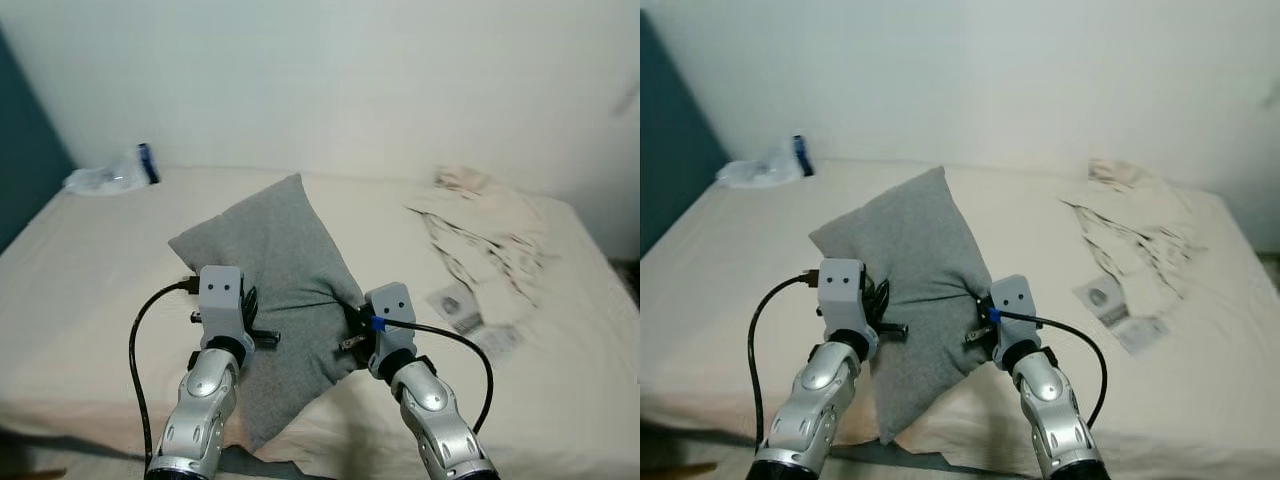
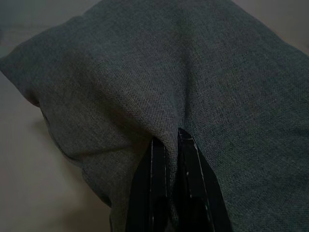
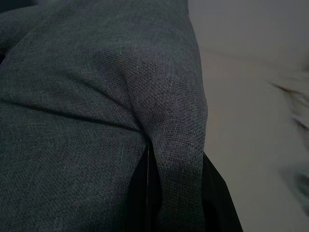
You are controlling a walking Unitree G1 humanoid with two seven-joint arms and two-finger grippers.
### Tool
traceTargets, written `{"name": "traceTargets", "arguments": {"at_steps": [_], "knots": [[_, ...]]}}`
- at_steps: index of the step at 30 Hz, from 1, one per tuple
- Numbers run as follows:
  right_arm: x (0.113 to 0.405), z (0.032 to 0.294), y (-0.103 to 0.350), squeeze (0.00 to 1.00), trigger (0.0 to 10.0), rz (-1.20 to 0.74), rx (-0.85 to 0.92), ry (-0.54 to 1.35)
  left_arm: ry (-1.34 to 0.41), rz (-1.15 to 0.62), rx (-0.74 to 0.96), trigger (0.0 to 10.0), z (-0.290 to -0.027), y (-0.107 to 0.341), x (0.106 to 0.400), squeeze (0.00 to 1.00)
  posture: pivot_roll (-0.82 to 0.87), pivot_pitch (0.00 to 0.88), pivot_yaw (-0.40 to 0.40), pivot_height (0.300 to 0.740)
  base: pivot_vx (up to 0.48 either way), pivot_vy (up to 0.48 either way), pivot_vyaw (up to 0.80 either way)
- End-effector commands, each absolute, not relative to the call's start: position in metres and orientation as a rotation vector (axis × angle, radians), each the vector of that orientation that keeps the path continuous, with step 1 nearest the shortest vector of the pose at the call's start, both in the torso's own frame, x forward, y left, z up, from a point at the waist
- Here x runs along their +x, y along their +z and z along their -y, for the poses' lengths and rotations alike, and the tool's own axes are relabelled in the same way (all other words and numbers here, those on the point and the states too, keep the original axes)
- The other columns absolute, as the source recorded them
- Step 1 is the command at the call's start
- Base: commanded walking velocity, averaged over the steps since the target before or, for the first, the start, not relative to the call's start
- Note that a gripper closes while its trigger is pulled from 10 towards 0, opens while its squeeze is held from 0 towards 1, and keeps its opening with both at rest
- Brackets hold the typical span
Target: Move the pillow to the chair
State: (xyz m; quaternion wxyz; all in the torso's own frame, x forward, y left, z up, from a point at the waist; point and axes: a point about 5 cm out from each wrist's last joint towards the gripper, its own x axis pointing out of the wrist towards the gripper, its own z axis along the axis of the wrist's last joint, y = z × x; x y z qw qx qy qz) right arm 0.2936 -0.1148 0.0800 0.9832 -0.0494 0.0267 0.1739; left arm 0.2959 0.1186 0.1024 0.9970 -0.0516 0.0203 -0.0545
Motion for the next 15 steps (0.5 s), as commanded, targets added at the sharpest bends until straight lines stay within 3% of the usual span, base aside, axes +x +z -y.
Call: {"name": "traceTargets", "arguments": {"at_steps": [1, 15], "knots": [[0.2935, 0.1303, 0.079, 0.0, 10.0, -0.044, -0.109, 0.28, -0.074, -0.008, -0.085, 10.0, -0.1274, 0.1048, 0.2954, 0.0, 0.01, 0.109, 0.0, 0.74, 0.0, 0.0, -0.8], [0.2948, 0.1278, 0.0791, 0.0, 10.0, -0.04, -0.105, 0.291, -0.054, 0.003, -0.066, 10.0, -0.1344, 0.1077, 0.3008, 0.0, 0.01, 0.092, -0.002, 0.74, 0.0, 0.0, -0.8]]}}
